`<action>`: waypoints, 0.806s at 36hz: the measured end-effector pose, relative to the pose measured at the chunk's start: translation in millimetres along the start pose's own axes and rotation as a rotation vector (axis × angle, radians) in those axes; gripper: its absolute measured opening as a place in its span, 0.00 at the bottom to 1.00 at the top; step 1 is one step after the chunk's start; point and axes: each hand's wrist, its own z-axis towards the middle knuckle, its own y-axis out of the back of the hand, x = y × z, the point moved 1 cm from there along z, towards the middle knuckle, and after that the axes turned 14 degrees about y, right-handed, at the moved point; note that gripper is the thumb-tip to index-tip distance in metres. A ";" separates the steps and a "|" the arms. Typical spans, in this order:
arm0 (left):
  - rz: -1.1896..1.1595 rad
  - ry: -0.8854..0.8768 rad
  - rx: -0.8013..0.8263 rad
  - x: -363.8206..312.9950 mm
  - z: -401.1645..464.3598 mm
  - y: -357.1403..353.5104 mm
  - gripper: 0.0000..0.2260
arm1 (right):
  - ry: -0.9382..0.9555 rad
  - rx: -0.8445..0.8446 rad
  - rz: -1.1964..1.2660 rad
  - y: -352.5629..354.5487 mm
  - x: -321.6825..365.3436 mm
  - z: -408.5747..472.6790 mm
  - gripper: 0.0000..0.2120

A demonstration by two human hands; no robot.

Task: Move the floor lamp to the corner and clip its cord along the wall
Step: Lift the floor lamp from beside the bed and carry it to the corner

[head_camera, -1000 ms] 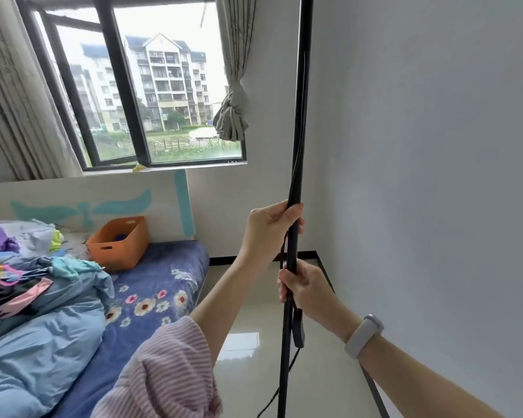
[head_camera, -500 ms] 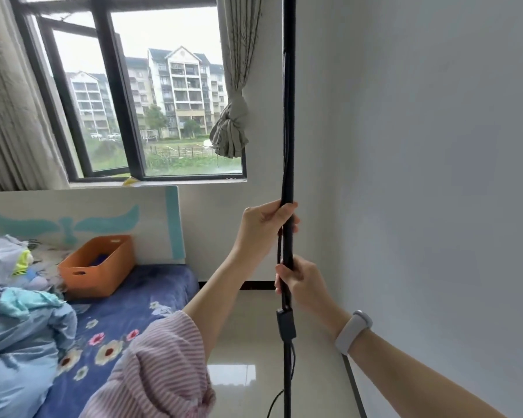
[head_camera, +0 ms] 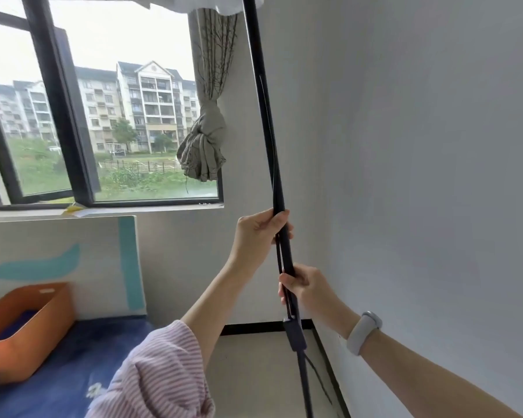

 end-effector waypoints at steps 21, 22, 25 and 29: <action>0.056 0.059 0.085 140.6 295.4 3.5 0.11 | -0.054 -0.034 -0.024 47.2 -218.8 224.9 0.09; 0.060 0.068 0.084 149.1 309.1 2.7 0.11 | -0.060 -0.032 -0.021 50.2 -232.1 235.6 0.09; 0.096 0.098 0.076 174.6 348.7 1.3 0.10 | -0.085 -0.017 -0.041 58.3 -270.5 267.6 0.10; 0.115 0.148 0.071 208.5 391.7 3.5 0.08 | -0.129 -0.020 -0.069 60.3 -316.7 302.3 0.10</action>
